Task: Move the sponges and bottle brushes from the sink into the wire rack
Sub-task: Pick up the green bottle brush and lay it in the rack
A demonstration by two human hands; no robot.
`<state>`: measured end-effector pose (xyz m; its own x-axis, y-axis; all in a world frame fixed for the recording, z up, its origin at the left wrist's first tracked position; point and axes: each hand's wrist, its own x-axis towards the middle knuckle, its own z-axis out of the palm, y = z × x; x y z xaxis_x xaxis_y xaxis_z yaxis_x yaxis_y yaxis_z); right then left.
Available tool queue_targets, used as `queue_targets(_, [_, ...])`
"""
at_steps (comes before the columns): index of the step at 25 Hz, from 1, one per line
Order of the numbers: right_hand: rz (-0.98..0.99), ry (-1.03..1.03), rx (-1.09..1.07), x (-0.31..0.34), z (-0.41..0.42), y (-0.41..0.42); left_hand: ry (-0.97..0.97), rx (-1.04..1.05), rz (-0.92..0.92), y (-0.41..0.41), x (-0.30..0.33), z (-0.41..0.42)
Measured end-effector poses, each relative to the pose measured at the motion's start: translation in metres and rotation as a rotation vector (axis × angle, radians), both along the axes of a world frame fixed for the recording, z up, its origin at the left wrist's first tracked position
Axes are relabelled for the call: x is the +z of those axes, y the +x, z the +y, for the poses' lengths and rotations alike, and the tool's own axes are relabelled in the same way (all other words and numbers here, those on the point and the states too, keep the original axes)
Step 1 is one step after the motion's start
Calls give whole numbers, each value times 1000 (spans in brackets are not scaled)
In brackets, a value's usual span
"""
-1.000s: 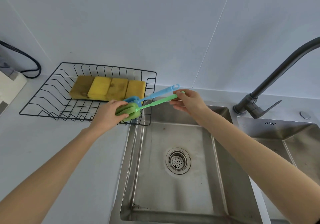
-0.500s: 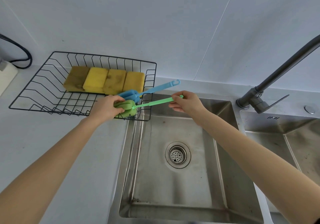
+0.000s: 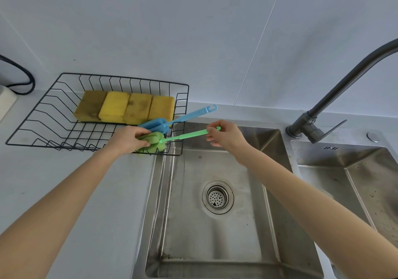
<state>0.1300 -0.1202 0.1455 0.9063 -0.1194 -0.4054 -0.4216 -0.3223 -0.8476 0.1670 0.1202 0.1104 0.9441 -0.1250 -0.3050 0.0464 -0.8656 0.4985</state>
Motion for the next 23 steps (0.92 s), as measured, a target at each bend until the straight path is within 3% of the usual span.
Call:
queue_targets(9, [-40, -89, 25, 3, -3, -4, -37, -103, 87, -4, 10, 7])
queue_targets(23, [-129, -324, 123, 8, -6, 0, -124, 6, 25, -11, 9, 7])
